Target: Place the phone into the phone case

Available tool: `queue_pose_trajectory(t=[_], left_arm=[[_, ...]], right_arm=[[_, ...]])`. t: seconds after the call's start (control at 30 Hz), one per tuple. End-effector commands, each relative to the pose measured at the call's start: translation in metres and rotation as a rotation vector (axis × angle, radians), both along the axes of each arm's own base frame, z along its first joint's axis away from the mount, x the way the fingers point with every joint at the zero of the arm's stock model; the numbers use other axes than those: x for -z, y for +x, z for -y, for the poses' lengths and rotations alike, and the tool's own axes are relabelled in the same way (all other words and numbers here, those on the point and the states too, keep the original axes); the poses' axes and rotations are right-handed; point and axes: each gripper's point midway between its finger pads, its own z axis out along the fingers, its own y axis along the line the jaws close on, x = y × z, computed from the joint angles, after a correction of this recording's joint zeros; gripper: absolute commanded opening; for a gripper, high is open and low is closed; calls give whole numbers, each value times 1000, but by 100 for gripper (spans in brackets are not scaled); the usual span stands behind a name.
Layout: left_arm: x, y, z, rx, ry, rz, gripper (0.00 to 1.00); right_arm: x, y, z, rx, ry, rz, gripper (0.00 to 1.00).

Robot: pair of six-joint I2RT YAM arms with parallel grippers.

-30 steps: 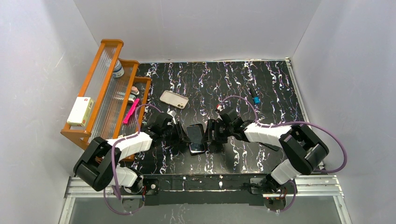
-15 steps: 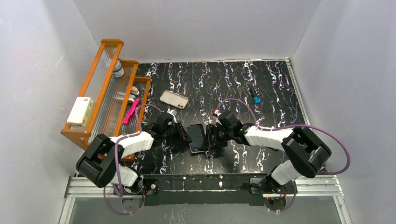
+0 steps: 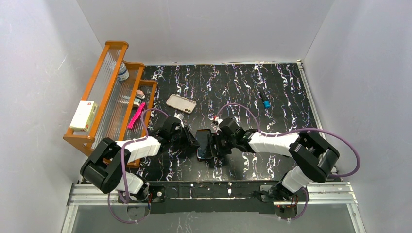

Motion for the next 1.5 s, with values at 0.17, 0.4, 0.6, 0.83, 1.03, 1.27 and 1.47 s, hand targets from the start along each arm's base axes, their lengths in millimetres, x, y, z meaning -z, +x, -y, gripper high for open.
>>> queue_pose_trajectory(t=[0.17,0.4,0.6,0.83,1.03,1.27,1.47], left_arm=[[-3,2,-2,7,43,8,17],[-3,2,-9,-5,85,2,13],[2,-1,-11,-6,97,-20,13],[2,-3,-14,-11,105,-22,24],[6,-5,-15,-12,108,-33,32],[6,-8,-14,-13,94,-39,35],[4,-8,-11,-11,70,-44,31]], right_arm=[[16,-8,7,-51,-171,94,71],[21,-2,20,-14,-255,151,67],[24,5,30,10,-302,186,59],[25,8,32,26,-310,202,47],[27,10,34,42,-315,206,38],[23,9,32,34,-301,211,60],[19,2,31,1,-256,229,72]])
